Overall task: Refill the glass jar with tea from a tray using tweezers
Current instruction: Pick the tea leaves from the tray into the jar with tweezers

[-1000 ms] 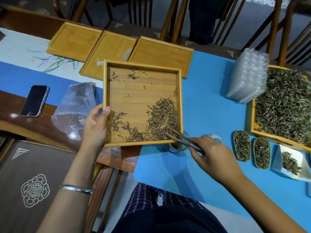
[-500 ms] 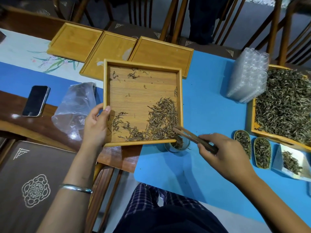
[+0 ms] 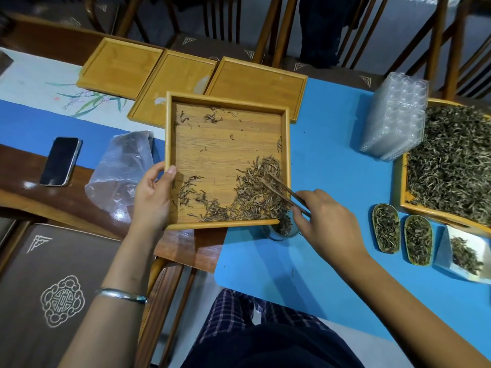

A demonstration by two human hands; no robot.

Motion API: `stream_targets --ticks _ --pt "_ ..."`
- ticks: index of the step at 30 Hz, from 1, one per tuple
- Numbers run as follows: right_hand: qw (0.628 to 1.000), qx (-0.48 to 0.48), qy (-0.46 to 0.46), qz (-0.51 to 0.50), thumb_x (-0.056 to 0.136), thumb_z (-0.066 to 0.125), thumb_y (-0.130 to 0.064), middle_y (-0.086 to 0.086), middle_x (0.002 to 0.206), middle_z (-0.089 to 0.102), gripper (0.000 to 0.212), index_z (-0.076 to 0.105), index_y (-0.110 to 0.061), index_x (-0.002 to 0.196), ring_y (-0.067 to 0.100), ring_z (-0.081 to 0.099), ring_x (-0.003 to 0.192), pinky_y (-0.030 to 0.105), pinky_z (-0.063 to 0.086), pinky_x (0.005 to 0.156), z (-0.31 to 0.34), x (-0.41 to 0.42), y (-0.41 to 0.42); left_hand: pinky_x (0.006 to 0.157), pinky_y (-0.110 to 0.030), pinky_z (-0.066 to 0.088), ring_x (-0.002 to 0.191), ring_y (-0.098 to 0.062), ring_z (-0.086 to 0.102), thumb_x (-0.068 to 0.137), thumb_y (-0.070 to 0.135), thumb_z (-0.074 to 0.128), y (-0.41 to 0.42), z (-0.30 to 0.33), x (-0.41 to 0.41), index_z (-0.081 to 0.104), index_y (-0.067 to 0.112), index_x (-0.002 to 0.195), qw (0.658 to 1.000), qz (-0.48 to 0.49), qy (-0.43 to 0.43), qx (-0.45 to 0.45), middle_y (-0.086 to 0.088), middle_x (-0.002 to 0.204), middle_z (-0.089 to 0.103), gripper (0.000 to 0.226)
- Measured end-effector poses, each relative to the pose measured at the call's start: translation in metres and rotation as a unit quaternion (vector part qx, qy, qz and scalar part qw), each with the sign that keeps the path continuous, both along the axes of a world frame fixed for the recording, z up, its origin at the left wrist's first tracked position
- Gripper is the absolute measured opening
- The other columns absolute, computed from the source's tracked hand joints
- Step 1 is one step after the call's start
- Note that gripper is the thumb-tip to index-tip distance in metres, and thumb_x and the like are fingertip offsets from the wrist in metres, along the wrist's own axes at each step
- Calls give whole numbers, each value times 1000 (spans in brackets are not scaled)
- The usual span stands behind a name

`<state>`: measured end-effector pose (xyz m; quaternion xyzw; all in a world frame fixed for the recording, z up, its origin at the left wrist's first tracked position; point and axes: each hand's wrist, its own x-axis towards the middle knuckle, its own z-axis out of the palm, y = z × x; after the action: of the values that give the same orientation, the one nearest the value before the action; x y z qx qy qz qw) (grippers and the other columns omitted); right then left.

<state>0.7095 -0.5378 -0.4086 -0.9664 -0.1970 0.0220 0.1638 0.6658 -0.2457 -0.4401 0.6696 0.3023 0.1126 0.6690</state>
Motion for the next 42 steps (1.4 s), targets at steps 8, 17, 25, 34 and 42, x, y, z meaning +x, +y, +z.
stream_targets --ticks 8,17,25,34,42 --pt "999 -50 10 -9 85 67 -25 4 83 63 21 67 -15 103 30 64 61 34 46 40 -7 -31 -21 81 -37 55 87 -20 67 100 24 51 -3 5 1 58 6 122 1000 1 -3 -9 -8 99 68 29" --pt "996 -47 75 -23 91 57 -33 -3 96 64 27 61 -25 116 23 67 71 36 52 52 -3 -48 -36 81 -38 57 85 -17 69 99 26 53 -2 1 1 64 19 109 1000 2 -3 -3 -3 95 71 16" --pt "998 8 49 -26 85 66 -26 -1 85 66 23 66 -20 107 25 66 64 39 53 48 24 -43 -31 78 -33 59 88 -17 69 99 26 53 -1 0 0 59 10 121 1000 -7 -13 -5 -5 100 71 28" --pt "987 56 18 148 94 56 -26 1 99 68 25 63 -17 116 25 66 81 32 48 52 23 -29 52 63 -20 56 75 -7 69 97 28 55 1 -3 -1 63 9 114 1000 -9 -15 11 6 83 73 26" --pt "984 117 -21 131 95 54 -20 7 99 65 27 61 -10 119 27 65 81 34 50 55 18 -11 105 64 -21 56 79 -9 70 99 25 53 -1 1 0 61 8 117 1000 -2 -12 5 0 90 71 26"
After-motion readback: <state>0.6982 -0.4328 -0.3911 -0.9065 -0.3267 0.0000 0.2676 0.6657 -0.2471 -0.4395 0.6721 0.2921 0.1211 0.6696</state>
